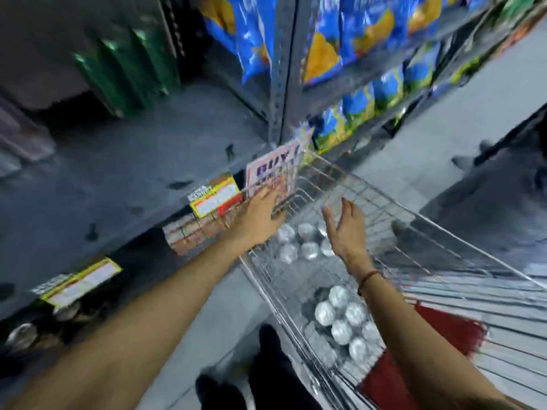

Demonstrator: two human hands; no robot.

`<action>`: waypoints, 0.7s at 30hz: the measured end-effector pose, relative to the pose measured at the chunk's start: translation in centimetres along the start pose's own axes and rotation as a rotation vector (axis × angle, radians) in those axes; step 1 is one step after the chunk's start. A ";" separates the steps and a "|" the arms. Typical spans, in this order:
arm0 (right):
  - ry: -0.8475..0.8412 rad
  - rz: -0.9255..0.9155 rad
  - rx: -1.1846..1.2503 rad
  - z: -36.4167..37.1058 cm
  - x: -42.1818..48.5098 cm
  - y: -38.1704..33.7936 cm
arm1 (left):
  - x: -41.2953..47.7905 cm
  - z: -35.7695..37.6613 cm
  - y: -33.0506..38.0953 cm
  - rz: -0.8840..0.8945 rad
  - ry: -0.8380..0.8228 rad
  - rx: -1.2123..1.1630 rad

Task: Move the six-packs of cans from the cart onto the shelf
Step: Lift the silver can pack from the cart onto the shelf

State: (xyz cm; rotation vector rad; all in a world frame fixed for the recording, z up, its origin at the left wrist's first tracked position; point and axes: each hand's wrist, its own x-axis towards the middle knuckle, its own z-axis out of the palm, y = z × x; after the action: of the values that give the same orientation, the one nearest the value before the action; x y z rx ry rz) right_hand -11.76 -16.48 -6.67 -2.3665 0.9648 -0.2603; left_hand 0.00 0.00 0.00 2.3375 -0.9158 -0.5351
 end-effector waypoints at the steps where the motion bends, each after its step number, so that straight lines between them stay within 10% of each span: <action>1: -0.081 0.095 0.011 0.9 0.3 1.4 | 0.9 1.4 -0.6 -0.125 -0.072 -0.075; 8: -0.465 0.521 0.203 4.9 1.6 7.1 | 3.9 8.5 -3.8 -0.692 -0.419 -0.380; 21: -0.363 0.681 0.369 6.5 4.7 8.2 | 5.6 11.8 -3.1 -0.980 -0.465 -0.771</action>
State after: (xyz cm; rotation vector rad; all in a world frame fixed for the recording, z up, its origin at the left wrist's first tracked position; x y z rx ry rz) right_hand -10.65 -21.70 -16.80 -1.5682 1.3300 0.2310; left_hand -1.03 -6.35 -11.85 1.7904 0.3543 -1.5305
